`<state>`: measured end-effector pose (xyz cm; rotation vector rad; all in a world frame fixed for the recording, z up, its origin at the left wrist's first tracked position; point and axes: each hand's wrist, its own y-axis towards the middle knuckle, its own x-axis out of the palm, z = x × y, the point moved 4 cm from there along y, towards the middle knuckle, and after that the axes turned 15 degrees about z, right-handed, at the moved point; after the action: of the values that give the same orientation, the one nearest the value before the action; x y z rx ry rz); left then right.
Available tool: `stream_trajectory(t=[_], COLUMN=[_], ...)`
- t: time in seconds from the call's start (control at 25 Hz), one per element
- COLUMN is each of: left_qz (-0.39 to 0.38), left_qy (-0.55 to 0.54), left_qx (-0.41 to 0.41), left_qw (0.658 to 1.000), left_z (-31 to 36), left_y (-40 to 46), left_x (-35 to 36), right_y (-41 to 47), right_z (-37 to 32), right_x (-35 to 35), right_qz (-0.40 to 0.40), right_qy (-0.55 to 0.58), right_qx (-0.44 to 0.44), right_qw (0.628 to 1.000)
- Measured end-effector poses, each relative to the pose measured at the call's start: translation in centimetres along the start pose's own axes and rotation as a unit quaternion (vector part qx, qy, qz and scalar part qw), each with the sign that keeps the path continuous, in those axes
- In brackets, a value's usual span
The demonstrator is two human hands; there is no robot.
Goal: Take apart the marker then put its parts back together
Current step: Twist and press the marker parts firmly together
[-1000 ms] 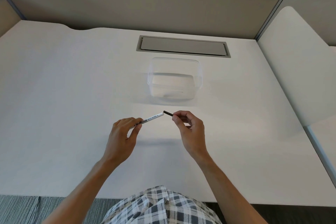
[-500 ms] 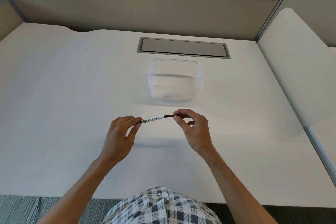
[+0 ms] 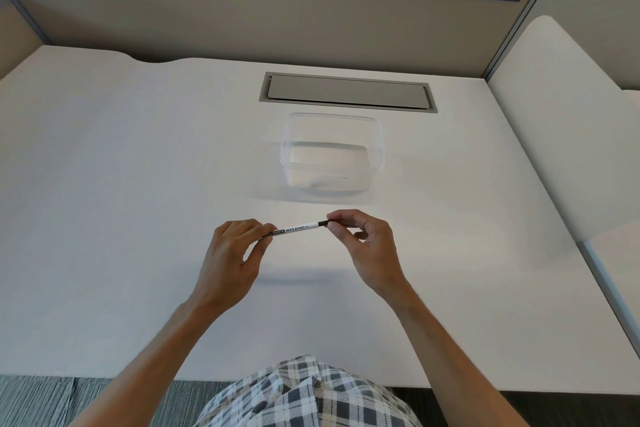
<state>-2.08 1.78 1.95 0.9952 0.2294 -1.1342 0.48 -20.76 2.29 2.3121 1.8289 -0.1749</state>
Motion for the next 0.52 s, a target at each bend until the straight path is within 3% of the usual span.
stream_trajectory(t=[0.52], left_qz=[-0.001], left_qy=[-0.004], left_qx=[0.036], left_qw=[0.999], left_z=[0.68], left_y=[-0.12], left_x=[-0.17], right_y=[-0.3], right_z=[-0.06], right_x=[0.59], right_qz=[-0.041], right_qy=[-0.055], right_qx=[-0.001], right_qw=[0.998])
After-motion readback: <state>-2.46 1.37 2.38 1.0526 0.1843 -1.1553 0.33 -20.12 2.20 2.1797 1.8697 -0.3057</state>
